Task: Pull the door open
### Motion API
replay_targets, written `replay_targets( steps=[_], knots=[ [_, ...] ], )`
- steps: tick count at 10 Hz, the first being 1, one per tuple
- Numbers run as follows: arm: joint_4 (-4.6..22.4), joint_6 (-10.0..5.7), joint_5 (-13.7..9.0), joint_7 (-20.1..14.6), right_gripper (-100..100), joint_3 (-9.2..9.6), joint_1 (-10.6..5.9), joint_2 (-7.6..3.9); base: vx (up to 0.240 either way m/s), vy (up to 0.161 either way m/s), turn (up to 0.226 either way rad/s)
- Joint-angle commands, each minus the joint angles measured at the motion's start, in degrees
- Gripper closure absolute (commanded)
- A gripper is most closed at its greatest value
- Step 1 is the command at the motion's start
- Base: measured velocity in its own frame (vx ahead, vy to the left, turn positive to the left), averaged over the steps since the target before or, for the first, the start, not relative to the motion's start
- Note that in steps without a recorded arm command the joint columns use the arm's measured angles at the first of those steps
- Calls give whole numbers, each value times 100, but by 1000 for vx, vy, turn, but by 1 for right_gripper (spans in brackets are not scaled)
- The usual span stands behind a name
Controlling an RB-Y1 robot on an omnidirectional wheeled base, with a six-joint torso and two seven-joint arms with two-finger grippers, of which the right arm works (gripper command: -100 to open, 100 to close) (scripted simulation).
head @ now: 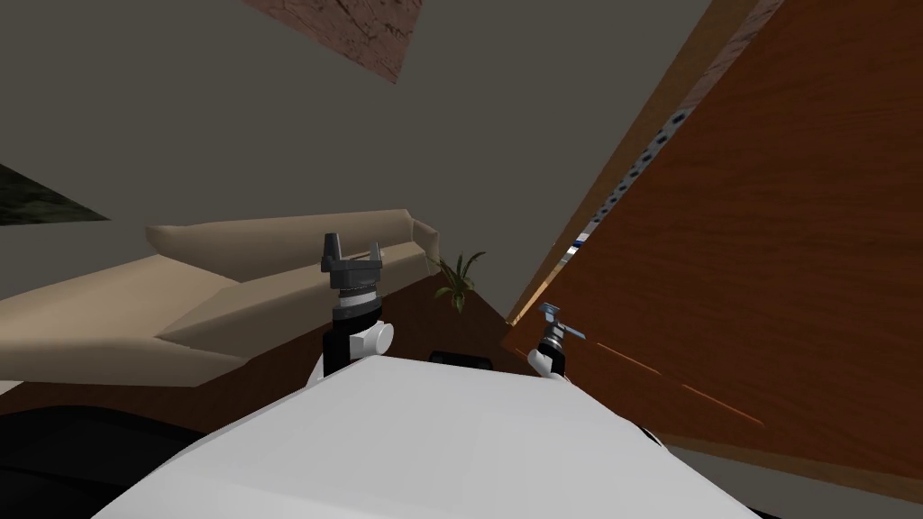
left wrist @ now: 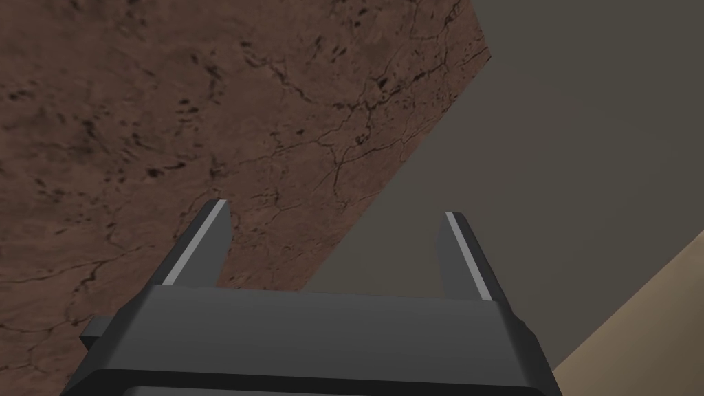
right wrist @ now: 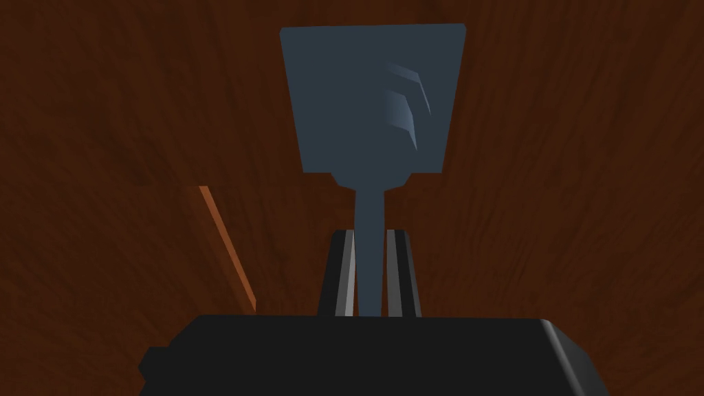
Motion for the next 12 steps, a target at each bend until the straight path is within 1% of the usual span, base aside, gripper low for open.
replay_targets(
  steps=[1, 3, 4, 5, 6, 9, 12],
  knots=[
    [-4, 19, 5, -30, 100, -5, 44, -53, -207, 34, 66],
    [2, 25, 26, -63, 100, 18, 57, -71, -153, 58, 24],
    [16, 55, 141, -242, 100, 143, 123, -164, -158, 70, 66],
    [16, 55, 141, -242, 100, 143, 123, -164, -132, 46, 28],
    [10, 73, 206, -353, 100, 217, 154, -215, -20, -6, 12],
    [-19, 105, 312, -542, 100, 340, 196, -294, 136, -47, 1],
    [-69, 134, 404, -722, 100, 454, 224, -359, 178, -82, -8]
  ],
)
